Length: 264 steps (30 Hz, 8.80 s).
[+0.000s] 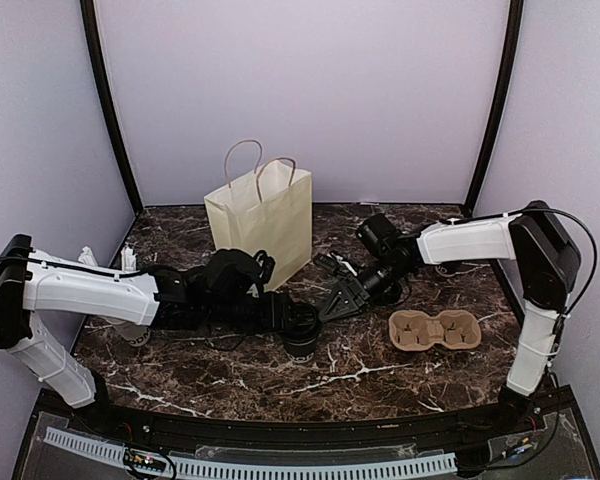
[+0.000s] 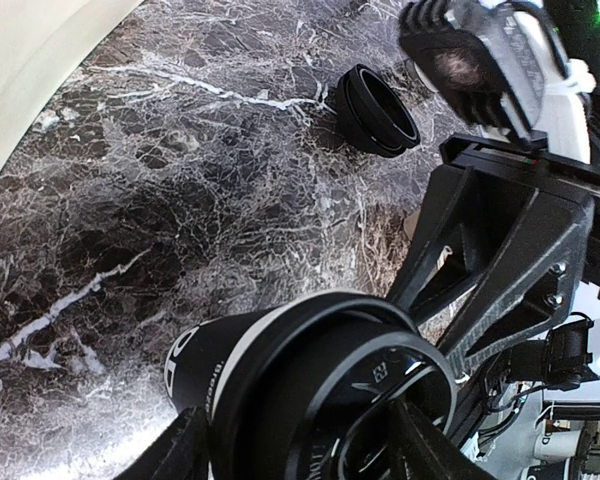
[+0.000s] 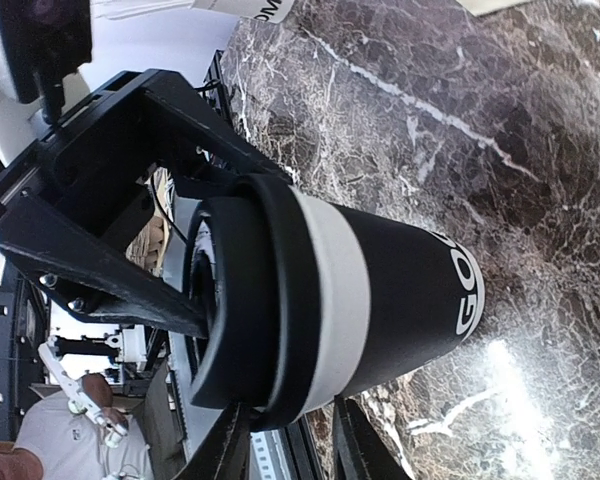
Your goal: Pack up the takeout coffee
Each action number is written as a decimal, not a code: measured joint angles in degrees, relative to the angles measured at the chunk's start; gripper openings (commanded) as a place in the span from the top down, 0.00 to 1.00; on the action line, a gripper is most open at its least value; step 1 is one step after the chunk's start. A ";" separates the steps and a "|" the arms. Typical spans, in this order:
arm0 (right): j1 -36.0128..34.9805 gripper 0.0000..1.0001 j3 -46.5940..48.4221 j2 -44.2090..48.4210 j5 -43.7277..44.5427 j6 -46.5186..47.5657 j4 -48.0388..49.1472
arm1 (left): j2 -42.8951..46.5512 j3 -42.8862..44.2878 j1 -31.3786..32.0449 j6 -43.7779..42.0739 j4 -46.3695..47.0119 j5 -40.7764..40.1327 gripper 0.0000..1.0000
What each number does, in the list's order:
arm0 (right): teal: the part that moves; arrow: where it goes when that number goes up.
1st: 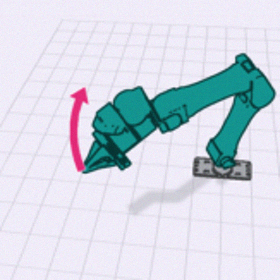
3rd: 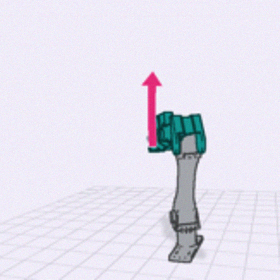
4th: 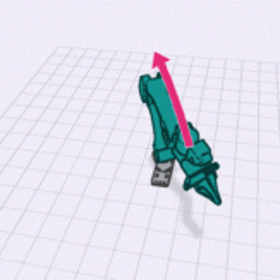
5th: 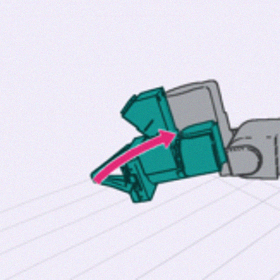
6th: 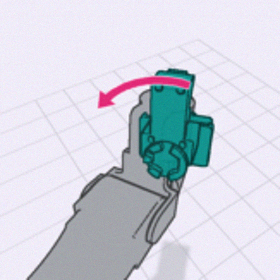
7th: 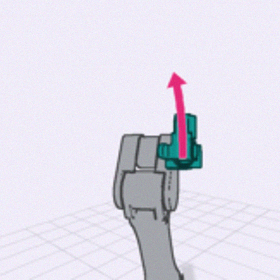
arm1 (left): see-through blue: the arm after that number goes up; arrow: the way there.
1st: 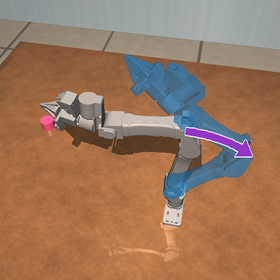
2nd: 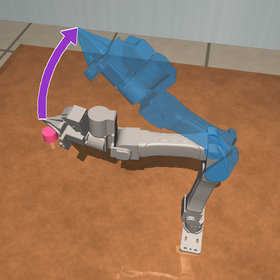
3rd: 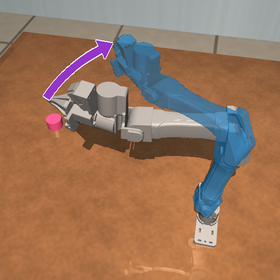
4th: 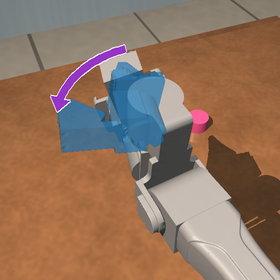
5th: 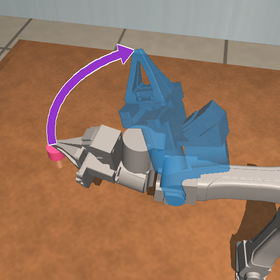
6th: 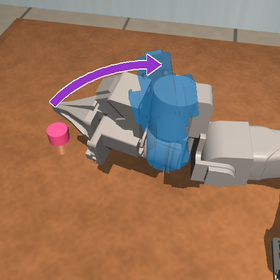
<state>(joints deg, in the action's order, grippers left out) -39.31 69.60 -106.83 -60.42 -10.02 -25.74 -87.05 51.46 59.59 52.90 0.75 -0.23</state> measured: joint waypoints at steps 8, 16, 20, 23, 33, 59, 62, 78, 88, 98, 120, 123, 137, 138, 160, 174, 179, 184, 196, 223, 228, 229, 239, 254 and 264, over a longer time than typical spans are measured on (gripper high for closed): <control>0.35 0.74 1.05 -2.10 0.00 -0.17 -2.08 | -0.17 -2.23 -0.20 0.96 3.93 0.57 0.38; 0.61 0.76 3.08 -4.83 -2.60 -0.17 -3.87 | 0.85 -9.27 -1.92 4.81 15.21 3.76 0.42; 0.92 0.75 3.32 -5.60 -4.42 0.31 -3.87 | 1.14 -12.63 -2.84 6.99 21.31 5.75 0.42; 0.94 0.72 3.37 -5.46 -4.46 1.44 -4.07 | 1.14 -13.07 -3.13 7.26 22.38 6.45 0.41; 0.31 0.55 3.54 -1.99 0.76 7.93 -7.10 | 1.68 -10.43 -3.17 0.39 17.64 8.48 0.28; -0.17 0.45 11.28 -0.02 4.76 17.11 -14.27 | 8.15 -4.20 1.73 -3.76 -0.70 0.83 0.21; -0.17 0.43 13.81 -1.84 4.52 18.43 -15.19 | 8.20 -4.81 2.19 -2.36 -0.87 0.48 0.25; -0.20 0.52 13.97 -6.29 0.57 23.50 -19.54 | 6.16 -6.40 -0.15 -3.28 2.71 -0.35 0.37; -0.17 0.57 9.53 -3.19 0.22 25.16 -20.87 | 4.02 -6.40 -3.21 -6.93 6.56 2.82 0.38; -0.17 0.61 6.25 -0.59 0.33 25.97 -22.62 | -0.83 -3.15 -4.74 -11.87 9.97 5.62 0.38; 3.19 0.69 5.51 -1.18 3.32 16.98 -18.10 | -3.82 -2.69 -5.86 -15.78 14.71 10.10 0.39; 3.28 0.70 5.51 -1.60 2.73 16.48 -18.05 | -4.13 -2.64 -5.88 -15.87 15.17 10.25 0.40; 3.21 0.78 6.23 -6.05 -2.01 9.81 -17.44 | -6.75 -2.23 -7.43 -10.21 17.70 11.28 0.47; 3.21 0.78 6.27 -6.21 -2.25 9.44 -17.46 | -6.97 -2.23 -7.48 -9.55 17.70 11.28 0.47; 3.43 0.58 7.52 -0.15 7.26 17.03 -16.72 | -5.29 -2.67 -7.65 -15.98 17.57 12.37 0.39; 3.67 0.51 16.70 -6.67 3.85 22.73 -22.14 | -5.01 6.36 -7.58 -25.16 8.87 9.77 0.23; 2.49 0.51 16.68 -6.75 2.84 23.74 -22.84 | -2.64 7.04 -7.56 -24.33 3.98 6.97 0.23; 2.19 0.58 16.37 -6.78 1.81 24.85 -23.54 | 5.20 0.85 -6.01 -20.17 0.68 6.08 0.23; 1.75 0.61 15.19 -7.50 0.00 26.43 -24.13 | 0.46 1.75 -2.47 -12.15 -5.53 5.33 0.32; 1.86 0.66 4.83 3.41 2.32 26.62 -22.23 | -5.77 7.50 -6.99 -23.34 -2.51 8.44 0.32; 4.61 0.62 4.15 4.33 5.09 21.44 -18.49 | -6.21 7.50 -6.99 -23.85 -1.60 9.40 0.32; 4.68 0.62 4.09 4.11 5.09 20.87 -18.08 | -6.29 7.50 -6.99 -23.85 -1.44 9.49 0.32; 2.93 0.64 4.02 0.94 3.65 18.12 -17.16 | -6.93 7.50 -6.99 -23.67 -0.20 9.66 0.34; 2.43 0.75 4.02 -1.77 2.05 14.16 -16.35 | -6.99 6.34 -6.99 -21.62 1.77 10.03 0.40; 2.16 0.81 4.87 -3.21 2.97 10.36 -17.42 | -6.54 3.06 -7.10 -18.78 6.54 10.12 0.42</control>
<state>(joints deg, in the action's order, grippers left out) -37.15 74.48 -110.04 -57.45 0.34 -43.16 -93.58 54.52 52.49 34.13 7.29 9.89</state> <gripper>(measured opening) 0.198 0.579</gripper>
